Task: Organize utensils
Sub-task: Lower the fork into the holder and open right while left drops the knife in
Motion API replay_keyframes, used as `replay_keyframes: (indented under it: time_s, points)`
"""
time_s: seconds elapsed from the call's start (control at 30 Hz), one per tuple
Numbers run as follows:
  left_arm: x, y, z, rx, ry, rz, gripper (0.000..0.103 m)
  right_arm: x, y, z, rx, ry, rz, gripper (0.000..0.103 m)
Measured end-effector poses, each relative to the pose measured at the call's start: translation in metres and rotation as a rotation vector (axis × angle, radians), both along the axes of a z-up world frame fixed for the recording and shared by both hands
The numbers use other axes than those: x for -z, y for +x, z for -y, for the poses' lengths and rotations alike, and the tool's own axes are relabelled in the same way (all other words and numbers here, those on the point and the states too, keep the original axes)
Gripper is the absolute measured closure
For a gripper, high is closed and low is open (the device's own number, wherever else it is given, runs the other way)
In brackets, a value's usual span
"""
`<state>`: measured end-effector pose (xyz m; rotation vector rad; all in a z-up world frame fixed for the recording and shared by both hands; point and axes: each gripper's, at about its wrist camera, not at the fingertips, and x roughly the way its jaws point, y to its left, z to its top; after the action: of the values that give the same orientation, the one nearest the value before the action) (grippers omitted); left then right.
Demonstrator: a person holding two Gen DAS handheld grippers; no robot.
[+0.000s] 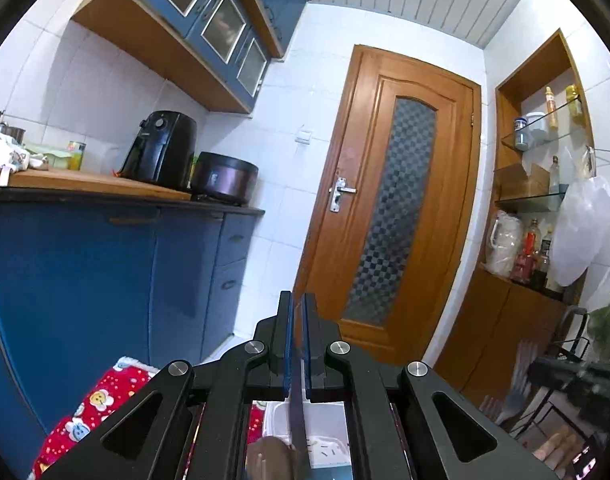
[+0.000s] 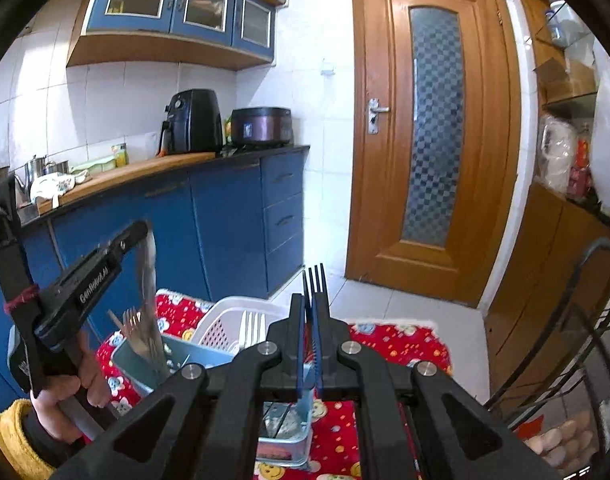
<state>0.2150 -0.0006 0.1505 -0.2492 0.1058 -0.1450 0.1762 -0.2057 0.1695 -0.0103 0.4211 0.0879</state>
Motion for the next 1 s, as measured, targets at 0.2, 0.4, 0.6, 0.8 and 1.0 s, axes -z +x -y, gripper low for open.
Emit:
replay_keyframes:
  time_s: [0.2, 0.4, 0.6, 0.8, 1.0]
  points:
    - [0.003, -0.006, 0.000, 0.014, 0.008, -0.001, 0.100, 0.017, 0.002, -0.006, -0.032, 0.017, -0.047, 0.097]
    - [0.008, -0.009, -0.001, 0.027, 0.018, -0.033, 0.100, 0.021, 0.001, 0.000, -0.062, 0.094, -0.076, 0.083]
    - [0.009, -0.017, -0.001, 0.032, 0.047, -0.079, 0.095, 0.016, -0.009, 0.005, -0.072, 0.147, -0.045, 0.058]
    - [0.006, -0.033, -0.013, 0.059, 0.015, -0.134, 0.068, 0.013, -0.025, 0.009, -0.068, 0.202, -0.032, 0.040]
    - [0.001, -0.057, -0.017, 0.065, 0.056, -0.159, 0.064, 0.021, -0.042, 0.008, -0.048, 0.223, -0.060, 0.035]
